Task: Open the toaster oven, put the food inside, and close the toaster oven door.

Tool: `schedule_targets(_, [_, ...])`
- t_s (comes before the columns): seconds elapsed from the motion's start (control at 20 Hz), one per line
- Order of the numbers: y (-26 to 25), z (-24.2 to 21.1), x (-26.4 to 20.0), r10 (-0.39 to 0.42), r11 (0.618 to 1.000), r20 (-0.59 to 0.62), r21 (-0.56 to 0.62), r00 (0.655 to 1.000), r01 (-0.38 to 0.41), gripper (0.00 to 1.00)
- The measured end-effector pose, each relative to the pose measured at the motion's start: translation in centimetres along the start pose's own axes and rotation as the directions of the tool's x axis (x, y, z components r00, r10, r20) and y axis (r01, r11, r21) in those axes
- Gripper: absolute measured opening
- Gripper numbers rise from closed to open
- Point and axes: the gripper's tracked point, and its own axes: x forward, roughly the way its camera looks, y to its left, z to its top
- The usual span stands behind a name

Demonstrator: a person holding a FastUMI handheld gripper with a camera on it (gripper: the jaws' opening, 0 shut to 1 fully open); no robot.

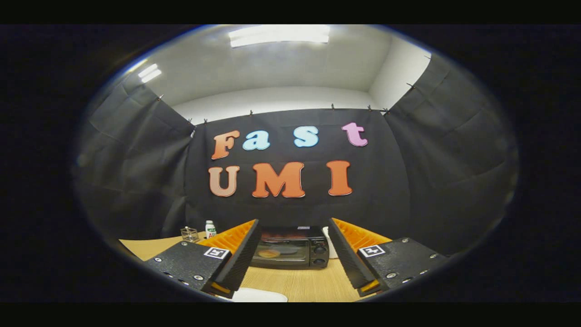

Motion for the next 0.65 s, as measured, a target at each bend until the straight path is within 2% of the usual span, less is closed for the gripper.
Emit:
schedule_targets(0.35, [0.6,-0.8,0.5,0.023,0.998,-0.023,0.053,0.999,-0.022,0.88])
schedule_targets(0.65, [0.8,-1.4,0.8,0.019,0.999,-0.032,0.041,0.999,-0.018,0.88])
